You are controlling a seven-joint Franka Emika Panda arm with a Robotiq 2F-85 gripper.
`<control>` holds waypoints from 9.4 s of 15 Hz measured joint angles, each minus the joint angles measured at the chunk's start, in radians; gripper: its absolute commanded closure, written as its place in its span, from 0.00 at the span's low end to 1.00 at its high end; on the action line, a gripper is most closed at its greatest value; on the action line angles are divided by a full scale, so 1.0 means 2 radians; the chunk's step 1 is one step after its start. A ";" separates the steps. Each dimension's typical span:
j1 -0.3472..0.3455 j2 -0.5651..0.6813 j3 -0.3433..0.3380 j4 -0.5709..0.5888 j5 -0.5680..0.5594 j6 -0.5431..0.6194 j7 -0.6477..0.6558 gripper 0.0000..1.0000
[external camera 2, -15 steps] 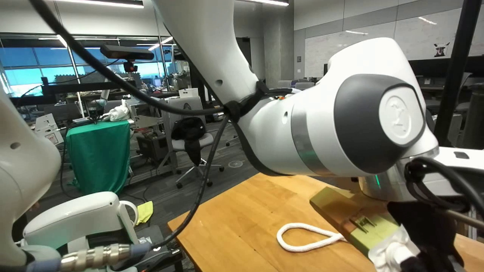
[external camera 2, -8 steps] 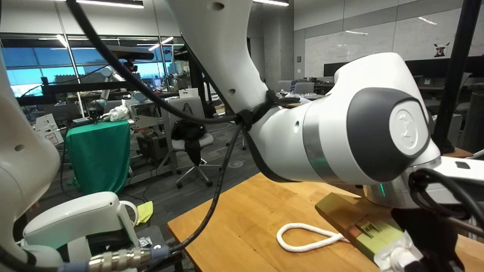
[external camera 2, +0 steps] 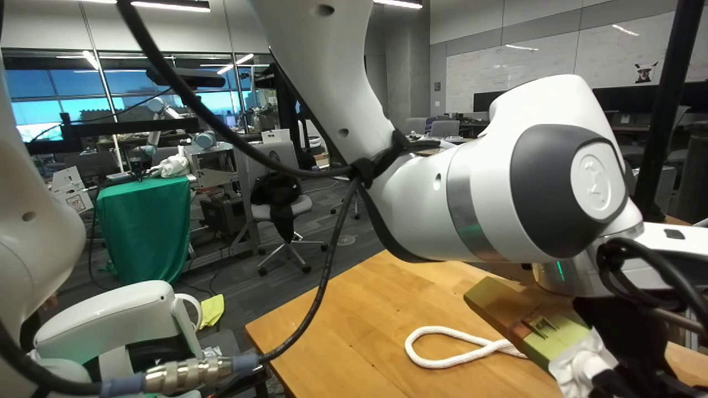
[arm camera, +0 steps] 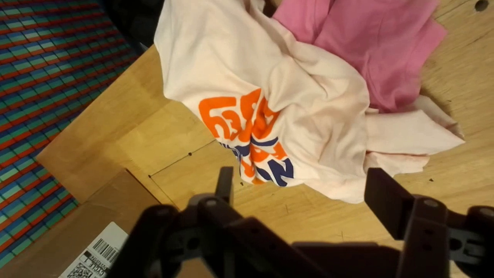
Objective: Move the radish to the right, move the pink and peach shirts to the right, move the peach shirt to the left
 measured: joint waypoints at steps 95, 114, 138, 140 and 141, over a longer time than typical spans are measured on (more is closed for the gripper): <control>0.101 0.002 -0.046 0.130 -0.327 -0.132 0.245 0.97; 0.062 -0.186 0.057 0.115 -0.358 -0.137 0.320 0.99; 0.131 -0.161 0.175 0.169 0.206 -0.180 -0.200 0.99; 0.141 -0.139 0.184 0.197 0.219 -0.213 -0.220 0.99; 0.146 -0.126 0.189 0.213 0.221 -0.229 -0.227 0.99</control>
